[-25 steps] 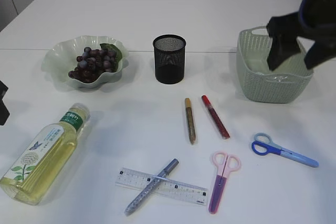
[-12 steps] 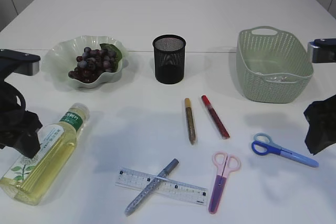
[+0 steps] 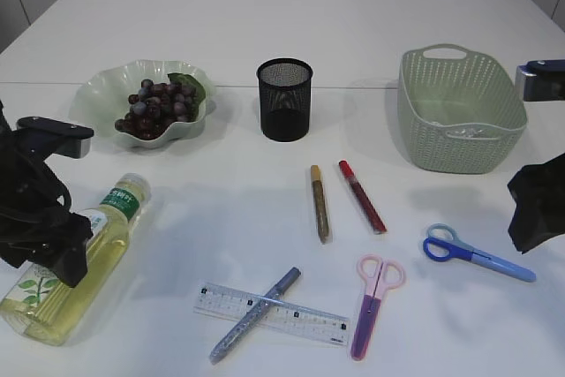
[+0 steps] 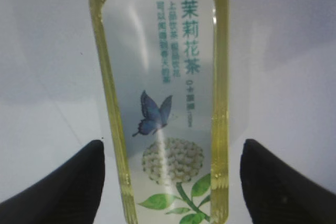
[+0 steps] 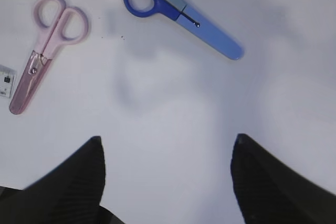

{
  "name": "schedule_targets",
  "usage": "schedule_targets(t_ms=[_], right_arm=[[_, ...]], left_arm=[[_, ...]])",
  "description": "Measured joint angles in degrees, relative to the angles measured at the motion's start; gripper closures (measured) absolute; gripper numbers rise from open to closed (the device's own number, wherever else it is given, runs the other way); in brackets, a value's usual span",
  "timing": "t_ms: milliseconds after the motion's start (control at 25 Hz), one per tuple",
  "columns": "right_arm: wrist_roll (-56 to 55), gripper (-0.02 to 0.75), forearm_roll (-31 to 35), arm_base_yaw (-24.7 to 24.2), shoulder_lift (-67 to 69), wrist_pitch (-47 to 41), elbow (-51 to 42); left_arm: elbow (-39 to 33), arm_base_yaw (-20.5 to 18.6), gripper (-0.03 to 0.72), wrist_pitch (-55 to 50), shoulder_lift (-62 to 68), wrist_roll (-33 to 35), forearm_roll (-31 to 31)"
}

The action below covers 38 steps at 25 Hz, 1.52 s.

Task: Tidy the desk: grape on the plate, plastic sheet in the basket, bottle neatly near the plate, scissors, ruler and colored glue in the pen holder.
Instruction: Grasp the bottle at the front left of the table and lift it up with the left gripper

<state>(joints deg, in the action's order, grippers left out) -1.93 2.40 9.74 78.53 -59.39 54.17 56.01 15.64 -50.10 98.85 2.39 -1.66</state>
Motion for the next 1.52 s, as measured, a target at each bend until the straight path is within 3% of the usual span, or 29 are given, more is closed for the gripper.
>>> schedule_targets(t_ms=[840, 1240, 1520], right_arm=[[0.22, 0.161, 0.0, 0.0, -0.05, 1.57, 0.0], [0.31, 0.161, 0.22, 0.0, -0.14, 1.79, 0.0], [0.31, 0.161, 0.31, 0.0, -0.14, 2.16, 0.0]], left_arm=[[2.86, 0.44, 0.112, 1.96, 9.0, 0.0, 0.13], [3.07, 0.44, 0.251, 2.18, 9.0, 0.0, 0.54], [3.07, 0.44, 0.253, 3.01, 9.0, 0.0, 1.1]])
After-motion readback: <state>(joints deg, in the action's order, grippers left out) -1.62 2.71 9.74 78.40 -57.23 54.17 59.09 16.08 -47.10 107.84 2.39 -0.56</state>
